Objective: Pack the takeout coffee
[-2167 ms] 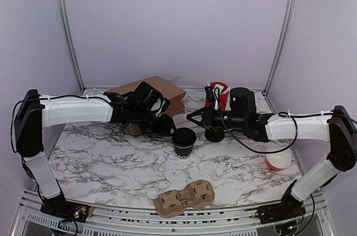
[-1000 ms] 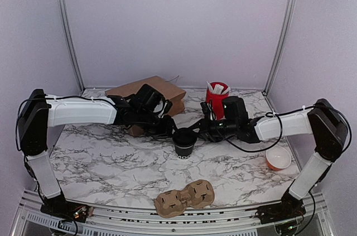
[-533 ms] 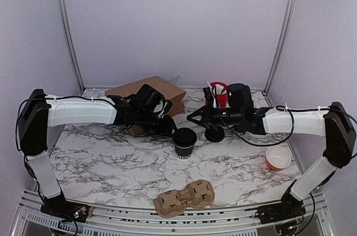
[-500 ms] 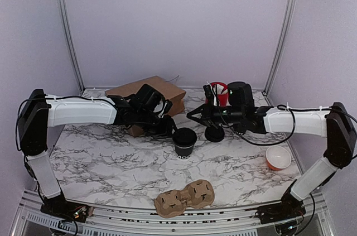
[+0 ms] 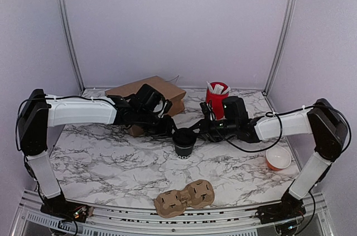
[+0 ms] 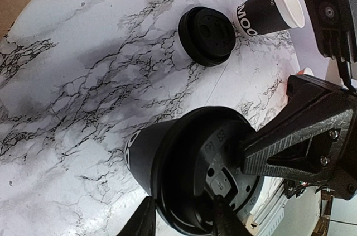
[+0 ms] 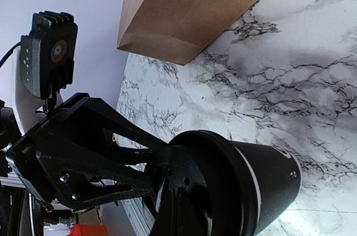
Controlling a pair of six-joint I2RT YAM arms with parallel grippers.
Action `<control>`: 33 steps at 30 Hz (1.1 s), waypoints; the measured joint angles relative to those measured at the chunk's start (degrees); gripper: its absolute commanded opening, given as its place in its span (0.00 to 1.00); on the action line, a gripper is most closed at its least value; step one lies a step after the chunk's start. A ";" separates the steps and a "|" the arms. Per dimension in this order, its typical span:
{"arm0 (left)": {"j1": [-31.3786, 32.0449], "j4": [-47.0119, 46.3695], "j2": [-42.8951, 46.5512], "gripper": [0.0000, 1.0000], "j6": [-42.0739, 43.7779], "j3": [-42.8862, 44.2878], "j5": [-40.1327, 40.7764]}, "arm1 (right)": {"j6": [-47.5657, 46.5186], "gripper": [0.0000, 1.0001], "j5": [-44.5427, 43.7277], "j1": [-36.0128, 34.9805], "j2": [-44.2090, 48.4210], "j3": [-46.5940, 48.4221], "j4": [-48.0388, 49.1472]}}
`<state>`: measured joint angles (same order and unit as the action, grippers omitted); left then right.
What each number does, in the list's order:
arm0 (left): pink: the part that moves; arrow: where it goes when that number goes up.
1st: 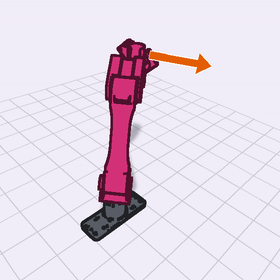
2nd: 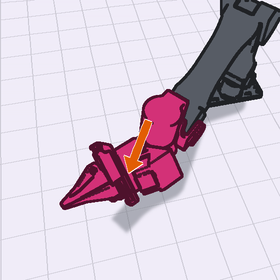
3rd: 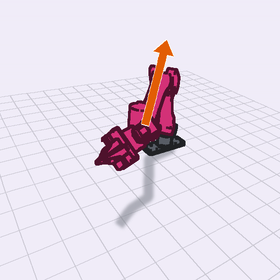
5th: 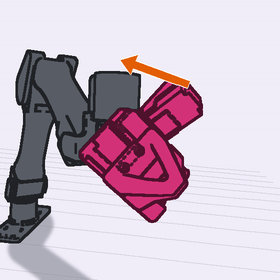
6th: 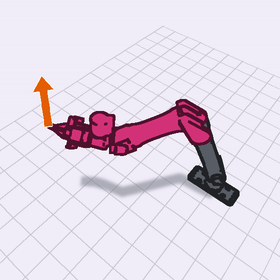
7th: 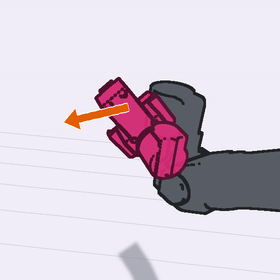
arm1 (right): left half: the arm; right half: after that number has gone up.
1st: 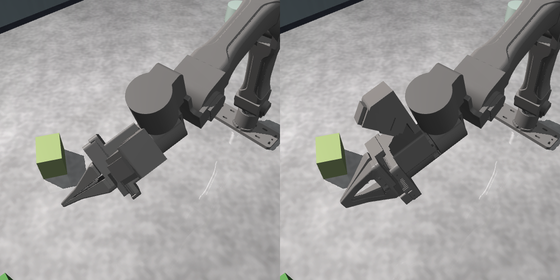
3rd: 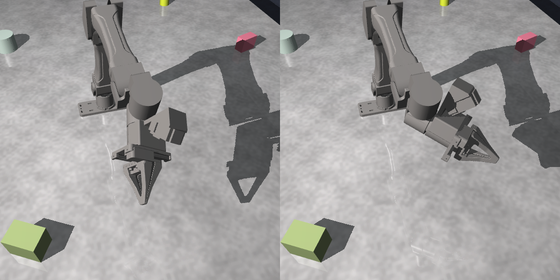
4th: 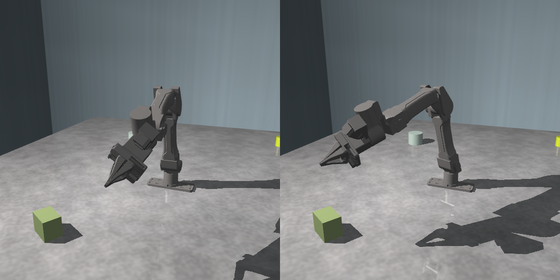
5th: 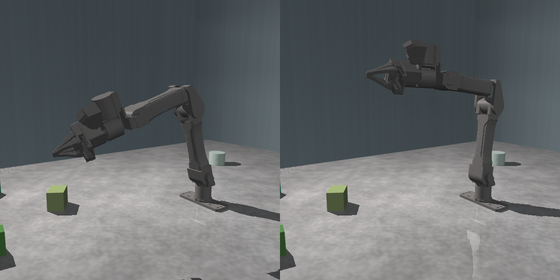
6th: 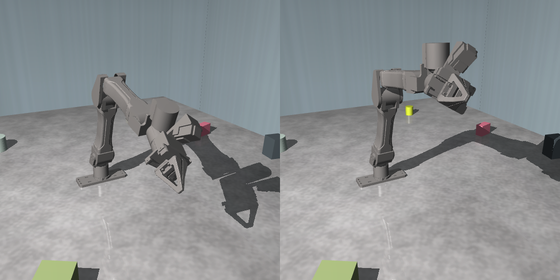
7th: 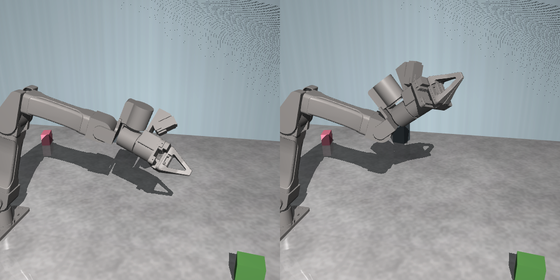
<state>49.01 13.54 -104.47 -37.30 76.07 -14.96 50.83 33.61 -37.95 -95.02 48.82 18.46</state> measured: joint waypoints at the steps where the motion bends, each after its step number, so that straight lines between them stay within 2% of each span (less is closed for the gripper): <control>1: 0.00 -0.02 0.00 0.34 0.00 0.00 0.00 | -0.04 0.00 -0.02 0.00 0.07 0.00 -0.07; 14: 0.00 -0.02 0.00 0.34 0.00 0.00 0.00 | -4.04 0.00 -2.51 0.00 2.78 6.78 -9.40; 19: 0.00 -0.02 0.00 0.34 0.02 0.00 0.00 | -5.05 0.00 -3.15 0.00 4.17 8.44 -9.29; 27: 0.00 0.00 0.00 0.34 0.00 0.00 0.02 | -4.31 0.00 -1.75 0.00 -1.77 4.90 -5.86; 33: 0.00 -0.07 0.00 0.33 0.02 0.02 0.00 | -4.63 0.00 -2.32 0.00 -1.27 4.94 -6.45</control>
<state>49.01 13.47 -104.47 -37.28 76.09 -14.96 46.19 31.29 -37.95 -96.29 53.76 12.01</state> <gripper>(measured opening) 0.335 0.005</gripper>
